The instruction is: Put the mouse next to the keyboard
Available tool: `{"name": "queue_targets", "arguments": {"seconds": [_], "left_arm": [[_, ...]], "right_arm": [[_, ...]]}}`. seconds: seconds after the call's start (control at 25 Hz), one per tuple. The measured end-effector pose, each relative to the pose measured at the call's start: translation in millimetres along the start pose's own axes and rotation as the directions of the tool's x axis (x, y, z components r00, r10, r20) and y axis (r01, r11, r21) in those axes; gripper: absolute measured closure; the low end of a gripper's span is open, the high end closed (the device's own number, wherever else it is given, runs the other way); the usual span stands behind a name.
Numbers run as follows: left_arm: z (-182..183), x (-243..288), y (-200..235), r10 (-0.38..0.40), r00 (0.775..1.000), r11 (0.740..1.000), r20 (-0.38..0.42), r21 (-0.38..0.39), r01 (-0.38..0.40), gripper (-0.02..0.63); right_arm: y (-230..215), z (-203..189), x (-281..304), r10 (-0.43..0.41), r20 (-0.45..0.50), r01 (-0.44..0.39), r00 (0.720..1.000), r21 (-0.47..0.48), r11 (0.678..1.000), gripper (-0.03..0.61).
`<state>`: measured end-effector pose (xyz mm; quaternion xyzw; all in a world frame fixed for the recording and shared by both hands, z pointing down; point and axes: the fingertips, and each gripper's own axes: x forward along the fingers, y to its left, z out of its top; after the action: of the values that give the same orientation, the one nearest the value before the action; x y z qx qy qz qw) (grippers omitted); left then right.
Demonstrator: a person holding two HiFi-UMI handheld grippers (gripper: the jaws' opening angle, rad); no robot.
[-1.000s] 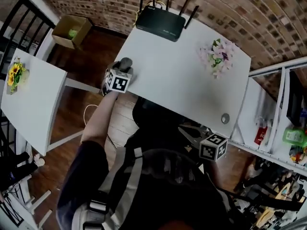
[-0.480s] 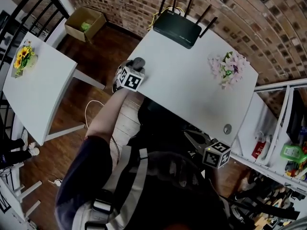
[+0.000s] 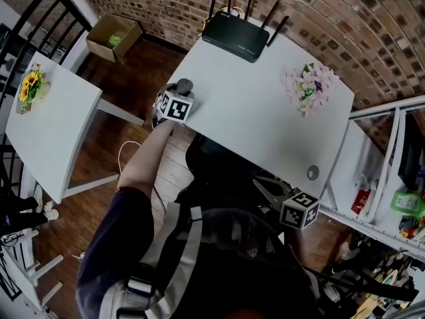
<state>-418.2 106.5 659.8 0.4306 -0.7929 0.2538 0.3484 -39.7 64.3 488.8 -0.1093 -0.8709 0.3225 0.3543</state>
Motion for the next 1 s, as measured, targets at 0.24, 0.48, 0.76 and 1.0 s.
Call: {"name": "queue_targets", "arguments": {"seconds": [0.24,0.48,0.76,1.0], "left_arm": [[4.0,-2.4,1.5,0.027,1.000,0.999,-0.007,-0.018,-0.027,0.334],[-3.2,-8.5,-4.8,0.045,0.997,0.998,-0.060,-0.036,-0.047,0.334],[-2.4,-11.9,-28.2,0.037,0.998,0.998,-0.054,-0.039,-0.039,0.333],[0.5,-8.9,-26.5,0.039,0.998,0.999,-0.047,-0.034,-0.041,0.328]], "right_arm": [[-9.6,-4.1,-16.0,0.012,0.027,-0.013,1.000,0.024,1.000,0.575],[-18.7,-8.6,-30.2,0.021,0.059,-0.024,0.998,0.051,0.998,0.575],[-25.3,-11.9,-40.9,0.039,0.069,-0.042,0.997,0.056,0.998,0.575],[-28.0,-12.9,-43.2,0.043,0.068,-0.047,0.997,0.053,0.998,0.575]]}}
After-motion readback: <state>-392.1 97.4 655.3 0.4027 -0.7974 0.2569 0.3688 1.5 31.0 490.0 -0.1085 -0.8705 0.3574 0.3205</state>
